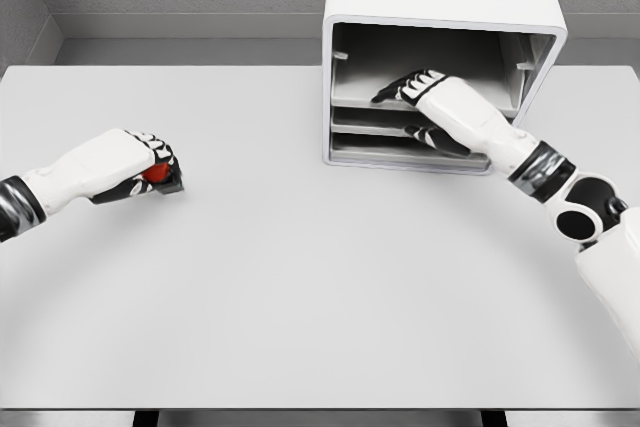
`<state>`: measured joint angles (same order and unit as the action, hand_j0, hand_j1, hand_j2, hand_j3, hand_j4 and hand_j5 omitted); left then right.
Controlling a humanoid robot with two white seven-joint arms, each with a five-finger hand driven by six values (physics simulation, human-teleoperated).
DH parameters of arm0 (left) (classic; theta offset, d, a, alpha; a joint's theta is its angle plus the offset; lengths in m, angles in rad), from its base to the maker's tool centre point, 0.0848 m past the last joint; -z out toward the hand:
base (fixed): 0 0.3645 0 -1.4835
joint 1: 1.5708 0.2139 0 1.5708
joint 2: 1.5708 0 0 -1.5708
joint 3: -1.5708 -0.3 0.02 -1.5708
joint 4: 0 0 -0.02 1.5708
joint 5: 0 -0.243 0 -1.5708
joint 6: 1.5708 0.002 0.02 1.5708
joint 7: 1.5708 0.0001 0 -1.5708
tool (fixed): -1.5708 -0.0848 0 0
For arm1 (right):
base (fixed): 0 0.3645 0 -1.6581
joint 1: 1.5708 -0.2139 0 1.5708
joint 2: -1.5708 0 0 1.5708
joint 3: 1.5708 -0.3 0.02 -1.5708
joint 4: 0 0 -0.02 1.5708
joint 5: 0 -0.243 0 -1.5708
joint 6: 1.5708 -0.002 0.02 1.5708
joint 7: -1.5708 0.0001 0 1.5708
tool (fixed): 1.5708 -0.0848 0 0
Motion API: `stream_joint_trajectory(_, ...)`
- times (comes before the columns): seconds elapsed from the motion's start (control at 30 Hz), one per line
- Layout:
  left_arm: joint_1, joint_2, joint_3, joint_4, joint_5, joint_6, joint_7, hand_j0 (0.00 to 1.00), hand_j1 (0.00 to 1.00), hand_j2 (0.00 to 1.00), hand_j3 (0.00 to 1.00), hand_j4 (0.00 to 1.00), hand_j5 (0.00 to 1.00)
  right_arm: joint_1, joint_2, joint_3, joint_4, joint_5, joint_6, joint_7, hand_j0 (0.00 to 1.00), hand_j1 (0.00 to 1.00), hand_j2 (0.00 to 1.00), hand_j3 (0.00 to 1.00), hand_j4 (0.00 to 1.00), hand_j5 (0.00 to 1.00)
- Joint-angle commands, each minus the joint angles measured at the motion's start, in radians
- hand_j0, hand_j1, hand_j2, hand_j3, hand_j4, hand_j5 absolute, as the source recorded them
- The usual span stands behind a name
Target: Slide open multi-storey tabletop storage cabinets and put open load switch and slide close multi-storey tabletop storage cabinets
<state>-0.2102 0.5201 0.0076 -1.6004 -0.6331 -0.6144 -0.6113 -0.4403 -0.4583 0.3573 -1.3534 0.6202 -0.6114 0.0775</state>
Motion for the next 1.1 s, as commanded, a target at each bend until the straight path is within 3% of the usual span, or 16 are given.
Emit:
stream_joint_trajectory(0.0, 0.0, 0.003, 0.002, -0.019, 0.009, 0.004, 0.0, 0.43, 0.43, 0.43, 0.43, 0.43, 0.43, 0.0, -0.02, -0.003, -0.021, -0.01, 0.001, -0.001, 0.73, 0.73, 0.73, 0.73, 0.73, 0.73)
stream_joint_trajectory(1.0, -0.006, 0.021, 0.051, -0.156, 0.021, 0.004, 0.0, 0.44, 0.44, 0.44, 0.44, 0.44, 0.44, 0.147, -0.151, -0.014, -0.185, -0.077, 0.001, -0.005, 0.74, 0.74, 0.74, 0.74, 0.74, 0.74)
stream_joint_trajectory(1.07, -0.006, 0.021, 0.054, -0.159, 0.03, 0.004, 0.0, 0.44, 0.44, 0.44, 0.44, 0.44, 0.44, 0.178, -0.151, -0.052, -0.196, -0.08, 0.001, -0.005, 0.74, 0.74, 0.74, 0.74, 0.74, 0.74)
